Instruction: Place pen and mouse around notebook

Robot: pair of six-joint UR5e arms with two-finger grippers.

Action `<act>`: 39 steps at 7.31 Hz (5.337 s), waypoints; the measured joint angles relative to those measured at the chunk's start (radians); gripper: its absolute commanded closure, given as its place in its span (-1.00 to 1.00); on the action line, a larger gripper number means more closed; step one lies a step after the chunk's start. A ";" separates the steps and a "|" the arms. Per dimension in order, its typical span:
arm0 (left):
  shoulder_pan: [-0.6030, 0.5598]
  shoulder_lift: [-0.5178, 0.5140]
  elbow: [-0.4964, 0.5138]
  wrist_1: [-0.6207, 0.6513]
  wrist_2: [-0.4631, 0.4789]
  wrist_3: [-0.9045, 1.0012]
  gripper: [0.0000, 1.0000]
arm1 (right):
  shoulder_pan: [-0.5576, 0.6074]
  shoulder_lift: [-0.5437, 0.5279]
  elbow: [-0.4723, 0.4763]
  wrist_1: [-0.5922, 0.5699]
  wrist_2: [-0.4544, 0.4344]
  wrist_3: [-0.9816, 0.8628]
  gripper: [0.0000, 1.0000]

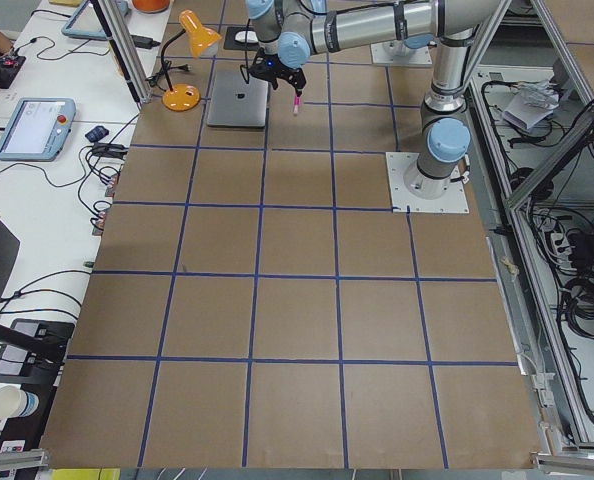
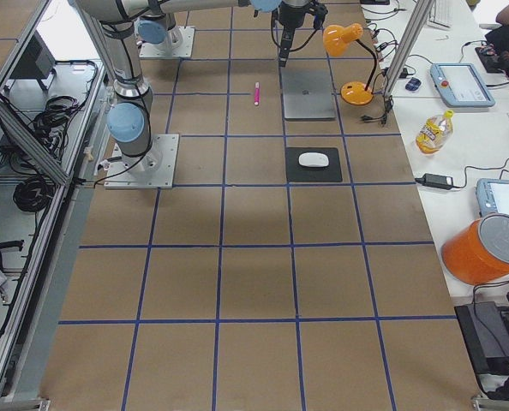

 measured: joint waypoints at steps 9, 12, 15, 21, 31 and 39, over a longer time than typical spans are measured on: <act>0.051 0.115 0.055 -0.015 0.030 0.755 -1.00 | -0.001 -0.011 0.006 -0.073 0.005 0.010 -1.00; -0.009 0.110 0.056 0.064 0.026 0.797 -1.00 | 0.001 -0.014 0.027 -0.085 0.066 0.008 -1.00; -0.019 0.110 0.067 0.064 0.027 0.836 -1.00 | 0.001 -0.019 0.043 -0.089 0.080 0.009 -1.00; -0.016 0.092 0.092 0.029 0.056 0.840 -1.00 | 0.001 -0.018 0.050 -0.143 0.042 0.011 -1.00; -0.010 0.075 0.113 0.041 0.055 0.864 -1.00 | 0.001 -0.015 0.045 -0.138 0.041 -0.172 -1.00; -0.027 0.080 0.113 0.042 0.048 0.856 -1.00 | 0.000 -0.006 0.049 -0.143 0.042 -0.165 -1.00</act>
